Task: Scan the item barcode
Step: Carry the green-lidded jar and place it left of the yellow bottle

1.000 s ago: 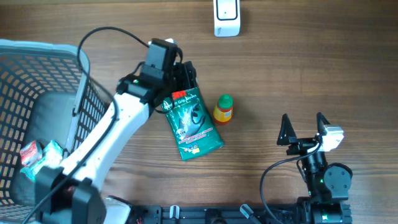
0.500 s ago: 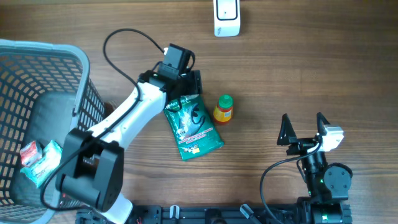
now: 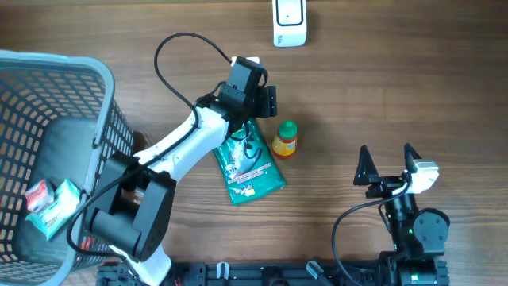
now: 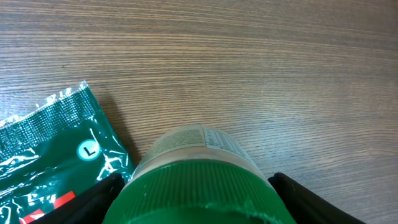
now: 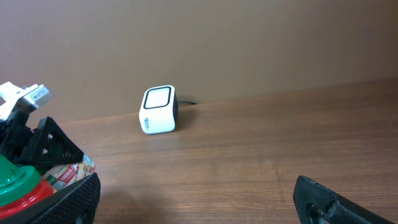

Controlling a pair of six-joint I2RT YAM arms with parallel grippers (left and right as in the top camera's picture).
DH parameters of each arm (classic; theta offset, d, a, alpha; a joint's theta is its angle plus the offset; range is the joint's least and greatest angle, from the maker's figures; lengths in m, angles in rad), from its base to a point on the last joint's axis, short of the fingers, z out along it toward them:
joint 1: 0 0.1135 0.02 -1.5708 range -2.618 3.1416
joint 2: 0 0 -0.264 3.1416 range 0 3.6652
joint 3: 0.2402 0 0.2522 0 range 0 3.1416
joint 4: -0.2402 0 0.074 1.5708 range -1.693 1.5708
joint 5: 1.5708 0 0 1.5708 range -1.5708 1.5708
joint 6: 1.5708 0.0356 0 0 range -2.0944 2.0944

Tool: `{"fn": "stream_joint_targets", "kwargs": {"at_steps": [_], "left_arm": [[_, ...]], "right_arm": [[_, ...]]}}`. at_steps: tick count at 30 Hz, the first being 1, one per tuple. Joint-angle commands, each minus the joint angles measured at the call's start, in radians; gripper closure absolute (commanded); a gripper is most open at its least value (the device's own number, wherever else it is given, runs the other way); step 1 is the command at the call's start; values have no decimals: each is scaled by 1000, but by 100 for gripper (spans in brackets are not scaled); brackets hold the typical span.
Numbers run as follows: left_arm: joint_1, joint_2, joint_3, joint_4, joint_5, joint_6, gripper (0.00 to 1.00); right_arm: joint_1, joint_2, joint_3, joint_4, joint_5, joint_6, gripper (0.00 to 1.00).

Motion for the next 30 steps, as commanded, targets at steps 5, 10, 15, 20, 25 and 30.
{"fn": "stream_joint_targets", "kwargs": {"at_steps": [5,10,15,20,25,30], "left_arm": [[-34,81,21,35,-6,15,25],[-34,108,21,-23,-7,17,25],[-21,108,21,-173,-82,47,25],[-15,102,21,-221,-84,57,5],[-15,11,67,-279,-55,56,0],[-15,-135,120,-392,-55,56,0]], "right_arm": [[-6,0,-1,3,14,11,0],[-6,0,-1,3,14,10,0],[-6,0,-1,3,14,10,0],[-6,0,-1,3,14,11,0],[-6,0,-1,3,14,11,0],[-6,0,-1,3,14,11,0]]}}
